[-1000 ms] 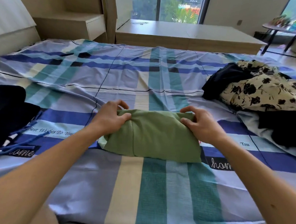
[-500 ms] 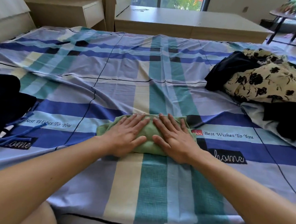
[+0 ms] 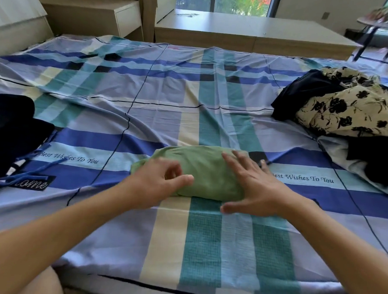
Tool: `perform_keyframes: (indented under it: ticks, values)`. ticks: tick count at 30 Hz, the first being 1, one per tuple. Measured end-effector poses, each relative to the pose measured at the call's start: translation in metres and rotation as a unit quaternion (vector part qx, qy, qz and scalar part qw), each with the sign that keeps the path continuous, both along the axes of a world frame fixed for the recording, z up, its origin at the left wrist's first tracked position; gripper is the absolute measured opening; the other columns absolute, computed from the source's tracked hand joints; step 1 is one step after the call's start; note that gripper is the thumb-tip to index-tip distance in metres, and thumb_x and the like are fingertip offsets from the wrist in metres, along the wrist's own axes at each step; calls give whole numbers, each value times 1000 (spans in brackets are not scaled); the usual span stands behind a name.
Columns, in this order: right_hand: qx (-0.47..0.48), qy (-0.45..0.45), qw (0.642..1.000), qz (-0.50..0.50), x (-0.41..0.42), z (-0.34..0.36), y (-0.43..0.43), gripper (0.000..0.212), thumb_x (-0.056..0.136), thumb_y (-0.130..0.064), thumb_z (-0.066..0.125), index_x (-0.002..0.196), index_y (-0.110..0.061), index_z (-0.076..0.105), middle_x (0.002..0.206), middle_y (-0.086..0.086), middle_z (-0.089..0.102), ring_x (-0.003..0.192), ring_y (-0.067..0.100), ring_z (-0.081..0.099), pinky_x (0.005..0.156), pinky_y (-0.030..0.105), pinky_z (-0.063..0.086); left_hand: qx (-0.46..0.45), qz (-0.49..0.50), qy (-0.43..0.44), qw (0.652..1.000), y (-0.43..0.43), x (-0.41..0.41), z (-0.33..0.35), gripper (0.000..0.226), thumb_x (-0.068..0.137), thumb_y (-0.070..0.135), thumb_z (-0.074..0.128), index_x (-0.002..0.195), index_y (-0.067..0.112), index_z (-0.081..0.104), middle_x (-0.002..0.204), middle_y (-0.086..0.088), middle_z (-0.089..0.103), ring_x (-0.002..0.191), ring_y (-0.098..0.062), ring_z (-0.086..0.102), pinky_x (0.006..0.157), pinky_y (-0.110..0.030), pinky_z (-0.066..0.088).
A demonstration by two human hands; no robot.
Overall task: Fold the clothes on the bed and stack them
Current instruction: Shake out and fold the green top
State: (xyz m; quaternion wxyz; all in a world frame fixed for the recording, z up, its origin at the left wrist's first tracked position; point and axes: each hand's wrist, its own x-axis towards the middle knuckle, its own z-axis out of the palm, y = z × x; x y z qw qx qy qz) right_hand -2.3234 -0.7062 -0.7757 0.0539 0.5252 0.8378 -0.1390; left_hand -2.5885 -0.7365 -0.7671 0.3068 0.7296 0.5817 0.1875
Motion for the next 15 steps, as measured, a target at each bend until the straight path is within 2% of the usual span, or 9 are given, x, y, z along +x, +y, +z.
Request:
perform_keyframes:
  ticks: [1, 2, 3, 5, 7, 9, 11, 13, 15]
  values:
    - [21, -10, 999, 26, -4, -2, -4, 127, 71, -66, 73, 156, -37, -16, 166, -1, -16, 154, 17, -10, 123, 53, -7, -156, 13, -39, 987, -4, 4, 1, 47, 91, 61, 50, 77, 17, 58, 68, 2, 62, 52, -10, 51, 49, -24, 38]
    - [48, -19, 998, 44, -9, -6, -6, 125, 70, -60, 75, 157, -36, -12, 166, 1, -13, 154, 20, -8, 124, 53, -5, -270, 8, -11, 963, -6, 4, 1, 48, 96, 58, 48, 79, 14, 59, 67, -3, 66, 48, -13, 53, 44, -23, 38]
    - [77, -21, 995, 57, -15, -11, -8, 121, 70, -54, 75, 158, -35, -6, 167, 4, -8, 154, 23, -5, 124, 52, -2, -327, 8, 33, 944, -7, 1, 1, 50, 98, 58, 44, 82, 13, 59, 69, -7, 70, 47, -16, 57, 43, -21, 40]
    - [140, -17, 987, 76, -28, -20, -9, 110, 71, -44, 74, 159, -31, 10, 166, 9, 7, 154, 29, 6, 125, 51, 2, -366, 34, 80, 927, -4, -7, 4, 57, 99, 61, 38, 86, 9, 60, 75, -12, 75, 49, -21, 63, 45, -20, 44]
    - [195, -20, 976, 90, -37, -26, -8, 100, 69, -36, 77, 155, -25, 28, 162, 11, 26, 151, 32, 21, 123, 56, 11, -383, 79, 56, 919, 1, -11, 6, 65, 98, 64, 36, 96, 5, 61, 82, -18, 76, 57, -25, 69, 47, -21, 49]
    - [205, 4, 976, 75, -43, -30, -8, 86, 75, -30, 75, 152, -24, 37, 157, 9, 38, 148, 32, 32, 119, 60, 22, -406, 132, -51, 903, 1, -9, 2, 68, 94, 66, 44, 109, 1, 58, 89, -23, 75, 69, -30, 74, 51, -26, 56]
    - [209, 49, 975, 52, -47, -31, -8, 69, 86, -24, 65, 150, -27, 41, 155, 4, 44, 145, 30, 38, 114, 58, 32, -410, 191, -238, 860, 1, 0, -6, 74, 85, 63, 58, 119, -3, 58, 97, -26, 74, 84, -34, 75, 65, -32, 62]
    - [220, 92, 970, 39, -52, -31, -10, 58, 91, -21, 60, 146, -29, 47, 150, 0, 51, 140, 29, 45, 108, 56, 42, -362, 236, -391, 813, 3, 10, -14, 63, 81, 53, 68, 119, 4, 62, 103, -25, 73, 97, -37, 73, 82, -40, 61]
    - [223, 115, 967, 41, -55, -32, -13, 55, 92, -21, 62, 144, -31, 50, 147, -2, 54, 138, 28, 48, 104, 54, 46, -285, 276, -474, 786, 8, 20, -20, 46, 83, 42, 73, 116, 10, 66, 105, -21, 74, 99, -36, 72, 88, -48, 58]
